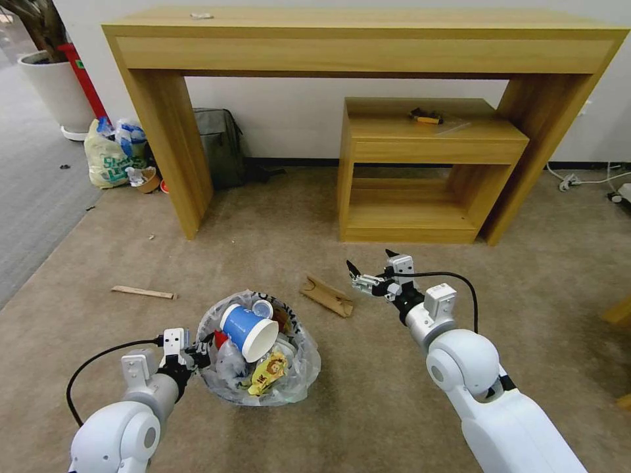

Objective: Pick up the trash bin and place the garbage on the floor into it.

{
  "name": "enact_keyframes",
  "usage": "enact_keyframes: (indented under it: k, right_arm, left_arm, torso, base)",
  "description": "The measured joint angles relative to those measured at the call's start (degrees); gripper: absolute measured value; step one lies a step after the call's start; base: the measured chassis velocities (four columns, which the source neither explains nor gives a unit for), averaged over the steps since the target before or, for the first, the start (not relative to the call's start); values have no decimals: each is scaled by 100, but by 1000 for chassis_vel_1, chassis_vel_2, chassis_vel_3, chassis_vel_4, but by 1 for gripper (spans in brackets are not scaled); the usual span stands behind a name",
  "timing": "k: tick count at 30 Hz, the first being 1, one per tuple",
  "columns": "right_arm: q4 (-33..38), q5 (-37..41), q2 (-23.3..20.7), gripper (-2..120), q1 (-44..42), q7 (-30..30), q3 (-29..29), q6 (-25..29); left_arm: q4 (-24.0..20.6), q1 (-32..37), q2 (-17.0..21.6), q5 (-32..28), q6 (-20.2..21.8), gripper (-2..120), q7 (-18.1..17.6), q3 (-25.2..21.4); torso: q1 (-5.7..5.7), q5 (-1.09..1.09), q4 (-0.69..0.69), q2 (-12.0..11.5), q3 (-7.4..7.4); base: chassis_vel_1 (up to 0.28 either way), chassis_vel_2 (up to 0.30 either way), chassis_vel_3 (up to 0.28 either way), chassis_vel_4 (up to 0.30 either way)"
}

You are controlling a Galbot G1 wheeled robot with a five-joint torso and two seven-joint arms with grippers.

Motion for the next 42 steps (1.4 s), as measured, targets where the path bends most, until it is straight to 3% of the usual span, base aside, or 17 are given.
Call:
enact_keyframes:
  k: [30, 42]
  right_arm:
    - [-114, 17, 166, 100, -88, -31, 71, 7]
    - [-173, 54, 193, 100, -107, -45, 66, 11]
  left_arm:
    - [10, -26, 40, -12, -16, 0, 27, -10]
    - [23, -35, 40, -19, -37, 0, 86, -8]
  torso:
    - [0, -2, 1, 0, 0]
    - [0, 0, 0, 0, 0]
  base:
    - [120, 123, -119, -122]
    - [2, 19, -8, -18]
